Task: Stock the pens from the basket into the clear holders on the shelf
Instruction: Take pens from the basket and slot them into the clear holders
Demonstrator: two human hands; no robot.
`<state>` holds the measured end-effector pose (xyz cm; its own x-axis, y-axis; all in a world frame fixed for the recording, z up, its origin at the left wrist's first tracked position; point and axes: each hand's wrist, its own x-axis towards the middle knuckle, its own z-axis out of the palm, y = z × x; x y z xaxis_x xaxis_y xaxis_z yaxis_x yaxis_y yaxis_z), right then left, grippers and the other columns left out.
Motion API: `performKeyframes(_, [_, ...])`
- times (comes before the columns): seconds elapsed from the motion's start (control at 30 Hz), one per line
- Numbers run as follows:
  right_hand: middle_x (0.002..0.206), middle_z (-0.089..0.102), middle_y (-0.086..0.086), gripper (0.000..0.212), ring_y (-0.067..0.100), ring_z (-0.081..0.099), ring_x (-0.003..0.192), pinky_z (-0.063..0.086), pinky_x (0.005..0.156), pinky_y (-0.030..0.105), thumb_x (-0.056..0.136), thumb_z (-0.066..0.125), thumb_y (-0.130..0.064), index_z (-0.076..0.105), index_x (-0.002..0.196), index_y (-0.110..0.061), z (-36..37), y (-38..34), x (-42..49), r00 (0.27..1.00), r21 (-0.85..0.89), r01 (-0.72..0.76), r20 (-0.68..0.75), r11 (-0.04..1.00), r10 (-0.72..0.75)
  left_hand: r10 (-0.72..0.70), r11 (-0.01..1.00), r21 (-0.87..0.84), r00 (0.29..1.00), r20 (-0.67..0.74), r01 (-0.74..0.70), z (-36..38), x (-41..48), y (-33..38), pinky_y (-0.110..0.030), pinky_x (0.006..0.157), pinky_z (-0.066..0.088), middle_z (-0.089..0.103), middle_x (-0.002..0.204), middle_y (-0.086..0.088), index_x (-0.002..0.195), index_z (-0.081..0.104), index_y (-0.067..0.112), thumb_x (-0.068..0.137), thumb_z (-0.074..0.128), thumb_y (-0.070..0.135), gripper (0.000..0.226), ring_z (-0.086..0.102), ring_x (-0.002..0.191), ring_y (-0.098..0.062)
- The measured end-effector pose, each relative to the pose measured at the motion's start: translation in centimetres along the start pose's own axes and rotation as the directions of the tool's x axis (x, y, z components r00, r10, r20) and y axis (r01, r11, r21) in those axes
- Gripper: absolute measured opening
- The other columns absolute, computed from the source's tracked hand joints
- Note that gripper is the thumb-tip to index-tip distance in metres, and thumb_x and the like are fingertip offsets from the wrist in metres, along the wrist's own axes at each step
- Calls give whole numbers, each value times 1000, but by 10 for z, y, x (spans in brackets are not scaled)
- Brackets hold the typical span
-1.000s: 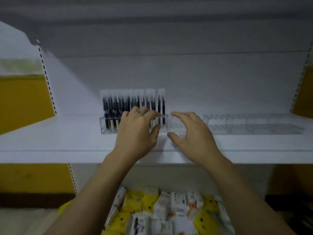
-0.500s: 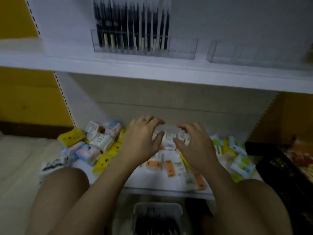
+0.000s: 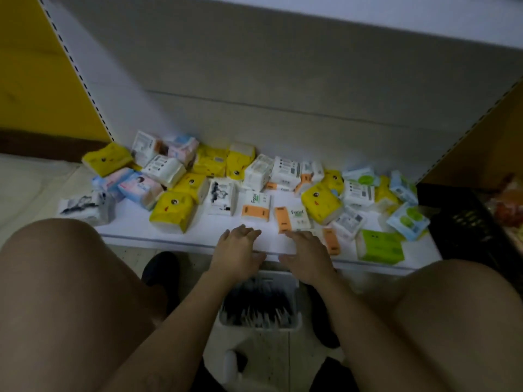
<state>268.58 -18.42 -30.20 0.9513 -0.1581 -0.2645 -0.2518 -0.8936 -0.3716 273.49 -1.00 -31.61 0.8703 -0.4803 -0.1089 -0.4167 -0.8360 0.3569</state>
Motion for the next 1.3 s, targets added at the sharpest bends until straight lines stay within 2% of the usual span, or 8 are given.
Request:
performKeyframes(0.4, [131, 54, 7, 60, 27, 56, 111, 51, 89, 38, 86, 57, -45, 41, 138, -20, 83, 45, 8, 914, 71, -182, 381, 981, 142, -219, 965, -32, 872, 437, 259, 85, -16, -32, -38, 99, 43, 44, 142, -11, 144, 33, 17, 88, 57, 45, 67, 45, 126, -29])
performKeyframes(0.57, [91, 61, 10, 36, 22, 58, 76, 52, 66, 33, 90, 55, -34, 45, 121, -20, 108, 74, 19, 843, 8, -250, 494, 968, 214, -255, 929, -78, 778, 574, 362, 109, -7, -42, -34, 85, 51, 59, 121, -16, 129, 49, 7, 93, 54, 27, 42, 58, 107, -30])
performKeyframes(0.73, [105, 54, 10, 29, 19, 48, 88, 41, 72, 28, 95, 52, -26, 55, 118, -8, 131, 80, 29, 798, -7, -273, 557, 962, 230, -218, 893, -184, 751, 623, 412, 139, -6, -40, -31, 77, 43, 60, 103, -8, 104, 60, 10, 98, 48, 23, 19, 56, 91, -23])
performKeyframes(0.8, [85, 49, 5, 16, 17, 46, 79, 40, 72, 27, 97, 51, -22, 58, 97, -8, 148, 79, 31, 765, -28, -317, 583, 948, 273, -244, 856, -208, 726, 643, 473, 157, -11, -39, -26, 63, 41, 59, 87, -8, 86, 60, 8, 97, 49, 23, 21, 49, 75, -19])
performKeyframes(0.9, [65, 33, -1, 34, 15, 39, 63, 34, 64, 24, 97, 49, -17, 39, 64, -16, 168, 69, 31, 712, -45, -334, 643, 941, 283, -256, 846, -201, 707, 659, 494, 179, -16, -41, -22, 52, 28, 54, 71, -7, 66, 44, 11, 97, 48, 21, 32, 51, 78, -22])
performKeyframes(1.0, [81, 53, -7, 10, 13, 48, 86, 42, 82, 26, 94, 54, -18, 58, 87, -24, 180, 63, 29, 729, 45, -368, 634, 929, 258, -274, 827, -220, 712, 647, 518, 179, -11, -43, -22, 62, 28, 51, 77, 2, 73, 42, 19, 95, 51, 23, 24, 49, 84, -17])
performKeyframes(1.13, [108, 66, 7, 24, 19, 59, 96, 45, 77, 23, 91, 60, -20, 66, 113, -12, 189, 57, 33, 782, 190, -383, 588, 904, 207, -237, 805, -242, 668, 705, 541, 180, -2, -53, -31, 68, 44, 51, 80, -1, 92, 61, 11, 90, 59, 28, 18, 49, 78, -17])
performKeyframes(1.3, [120, 62, 12, 34, 26, 57, 113, 45, 101, 37, 92, 62, -31, 66, 117, -8, 208, 57, 34, 679, 111, -365, 712, 924, 182, -137, 750, -311, 597, 790, 584, 172, 2, -52, -29, 77, 44, 63, 111, -18, 113, 64, 2, 91, 62, 28, 34, 52, 88, -20])
